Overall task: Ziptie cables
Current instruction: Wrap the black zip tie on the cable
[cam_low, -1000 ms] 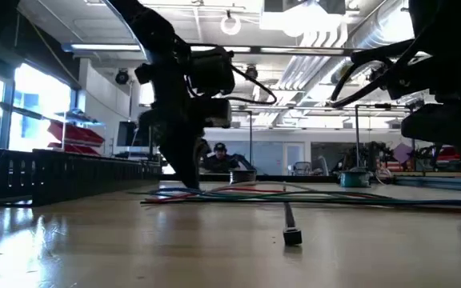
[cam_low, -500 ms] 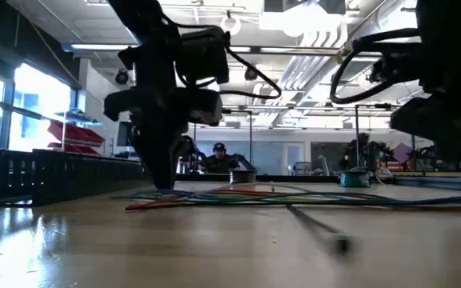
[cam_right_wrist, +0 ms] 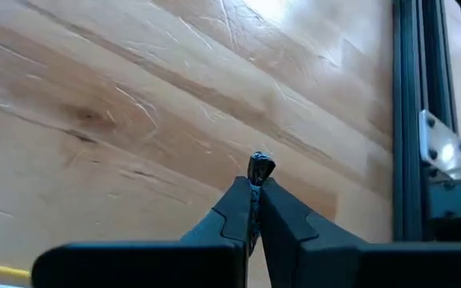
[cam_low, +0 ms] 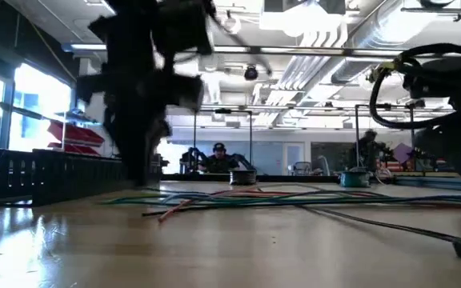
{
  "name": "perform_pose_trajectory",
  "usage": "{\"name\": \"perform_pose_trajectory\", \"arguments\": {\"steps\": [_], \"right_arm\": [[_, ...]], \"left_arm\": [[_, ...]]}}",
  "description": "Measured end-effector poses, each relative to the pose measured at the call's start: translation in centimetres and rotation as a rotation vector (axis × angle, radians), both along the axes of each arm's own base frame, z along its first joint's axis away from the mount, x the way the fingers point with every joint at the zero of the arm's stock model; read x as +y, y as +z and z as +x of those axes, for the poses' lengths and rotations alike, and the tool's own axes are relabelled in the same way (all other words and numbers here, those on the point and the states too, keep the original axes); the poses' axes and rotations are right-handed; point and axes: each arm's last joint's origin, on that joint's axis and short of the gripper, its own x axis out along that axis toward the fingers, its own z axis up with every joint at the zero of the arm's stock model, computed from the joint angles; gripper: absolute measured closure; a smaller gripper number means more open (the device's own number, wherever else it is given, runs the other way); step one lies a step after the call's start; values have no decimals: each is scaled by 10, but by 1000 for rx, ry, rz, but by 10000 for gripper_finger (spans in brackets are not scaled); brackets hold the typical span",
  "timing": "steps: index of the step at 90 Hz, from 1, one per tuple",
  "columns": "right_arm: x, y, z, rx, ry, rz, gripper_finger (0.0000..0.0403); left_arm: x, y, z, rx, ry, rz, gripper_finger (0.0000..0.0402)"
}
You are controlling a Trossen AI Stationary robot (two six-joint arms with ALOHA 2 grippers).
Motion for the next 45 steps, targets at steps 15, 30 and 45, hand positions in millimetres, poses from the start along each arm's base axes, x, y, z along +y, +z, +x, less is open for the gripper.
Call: {"name": "perform_pose_trajectory", "arguments": {"steps": [15, 30, 45], "right_arm": [[6, 13, 8, -26, 20, -12, 356], [15, 34, 14, -83, 78, -19, 277], [30, 60, 12, -226, 251, 16, 208]], "left_arm": [[1, 18, 3, -120, 68, -17, 401], [-5, 9, 16, -225, 91, -24, 390], [-11, -11, 23, -271, 136, 4, 343]]}}
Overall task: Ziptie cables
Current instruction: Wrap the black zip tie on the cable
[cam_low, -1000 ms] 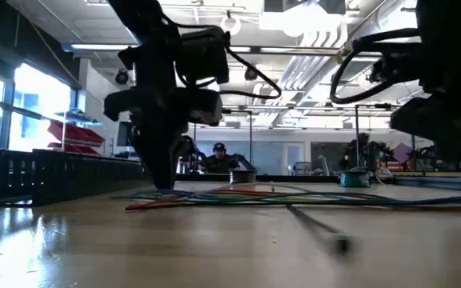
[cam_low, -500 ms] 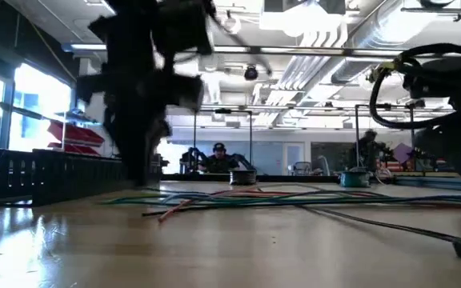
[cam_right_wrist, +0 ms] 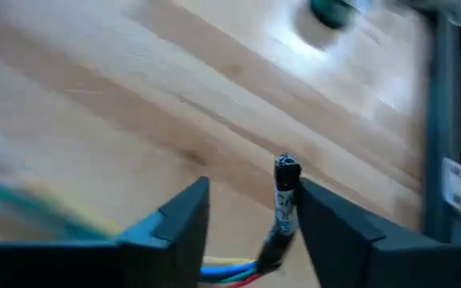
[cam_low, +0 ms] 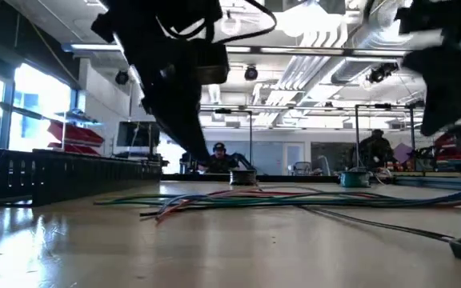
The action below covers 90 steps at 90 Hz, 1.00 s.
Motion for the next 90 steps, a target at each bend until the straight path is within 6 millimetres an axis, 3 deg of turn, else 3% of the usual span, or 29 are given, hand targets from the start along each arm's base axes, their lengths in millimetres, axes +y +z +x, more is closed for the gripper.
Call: {"name": "perform_pose_trajectory", "arguments": {"steps": [19, 35, 65, 90], "right_arm": [[20, 24, -7, -257, 219, -7, 161], [26, 21, -17, -242, 239, 12, 153], [13, -6, -31, -212, 92, 40, 153], [15, -10, -4, -302, 182, 112, 153]], "left_arm": [[8, -21, 18, -81, 60, -2, 261], [22, -30, 25, -93, 125, -17, 217], [25, -30, 25, -96, 142, -18, 209], [39, -31, 38, -212, 191, -54, 209]]}}
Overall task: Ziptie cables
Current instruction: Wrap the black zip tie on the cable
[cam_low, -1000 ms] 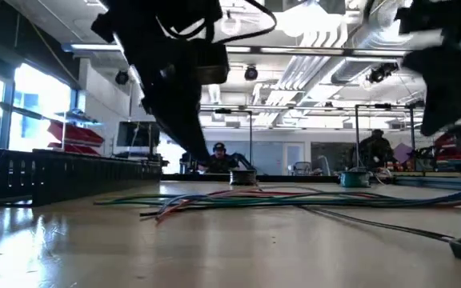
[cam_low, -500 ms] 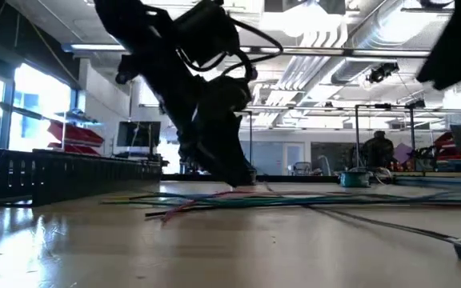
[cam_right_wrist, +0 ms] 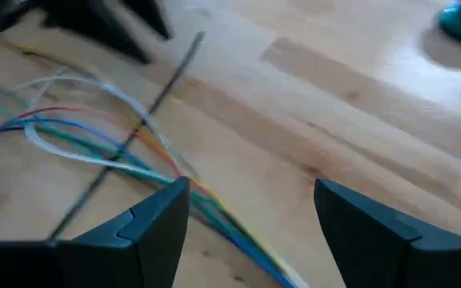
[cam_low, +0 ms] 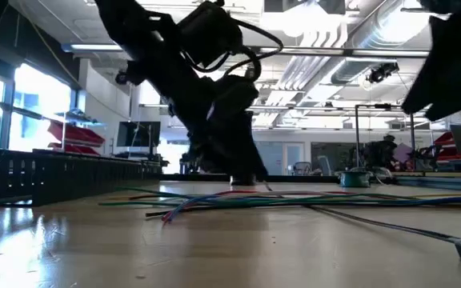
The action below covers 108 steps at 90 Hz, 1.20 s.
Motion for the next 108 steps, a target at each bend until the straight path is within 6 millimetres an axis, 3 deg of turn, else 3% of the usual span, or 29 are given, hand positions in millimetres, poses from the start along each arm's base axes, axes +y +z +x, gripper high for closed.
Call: {"name": "perform_pose_trajectory", "arguments": {"steps": [21, 44, 56, 88, 108], "right_arm": [[-5, 0, 28, 6, 135, 17, 153], [-16, 0, 44, 55, 199, 26, 153], [-18, 0, 45, 54, 194, 27, 153], [-17, 0, 45, 48, 192, 22, 153], [-17, -4, 43, 46, 197, 20, 153]], "left_arm": [[16, -11, 3, 2, 49, -57, 209], [14, -23, 10, -32, -15, -86, 222], [12, -23, 10, -39, -50, -104, 254], [4, -17, 16, -129, -135, -102, 386], [3, -12, 19, -182, -147, -81, 397]]}}
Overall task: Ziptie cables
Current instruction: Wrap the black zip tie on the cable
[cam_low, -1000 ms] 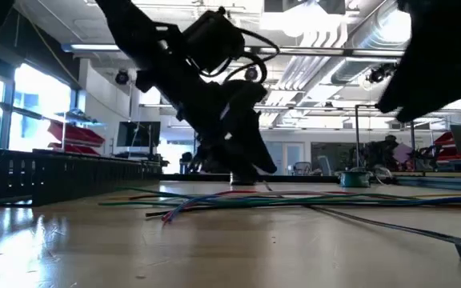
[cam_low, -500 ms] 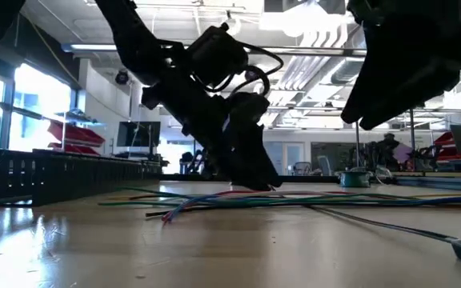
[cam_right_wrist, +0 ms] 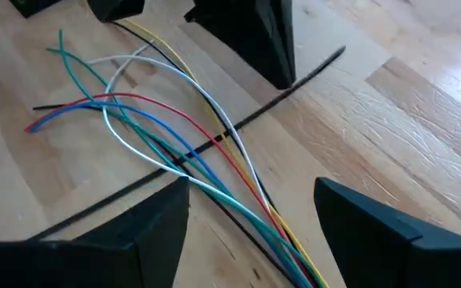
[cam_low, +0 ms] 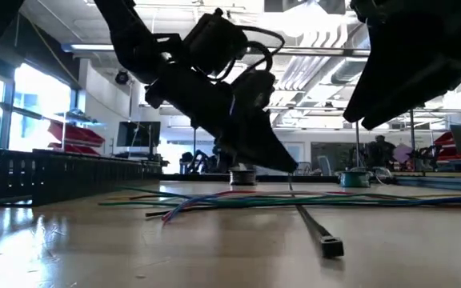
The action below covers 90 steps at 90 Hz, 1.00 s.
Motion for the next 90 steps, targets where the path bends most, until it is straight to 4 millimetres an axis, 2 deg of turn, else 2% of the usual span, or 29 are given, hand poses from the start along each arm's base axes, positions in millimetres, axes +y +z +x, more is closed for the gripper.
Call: {"name": "perform_pose_trajectory", "arguments": {"steps": [18, 33, 55, 71, 79, 90], "right_arm": [[-16, -39, -11, -42, -35, 44, 153], [-50, -61, 0, -131, -91, 107, 153], [-110, -68, 23, -67, -74, 134, 153], [-145, -66, 34, -20, 22, 204, 153], [-157, -64, 40, -31, 104, 236, 153], [-167, -63, 44, -50, 204, 278, 153]], "left_arm": [[-4, 1, -4, 41, -21, 4, 401], [-12, 33, -17, 77, -38, 60, 401], [-42, 93, -57, 124, -33, 239, 401], [-62, 123, -80, 84, -56, 324, 401], [-67, 133, -89, 68, -87, 342, 402], [-75, 136, -97, 87, -118, 355, 402]]}}
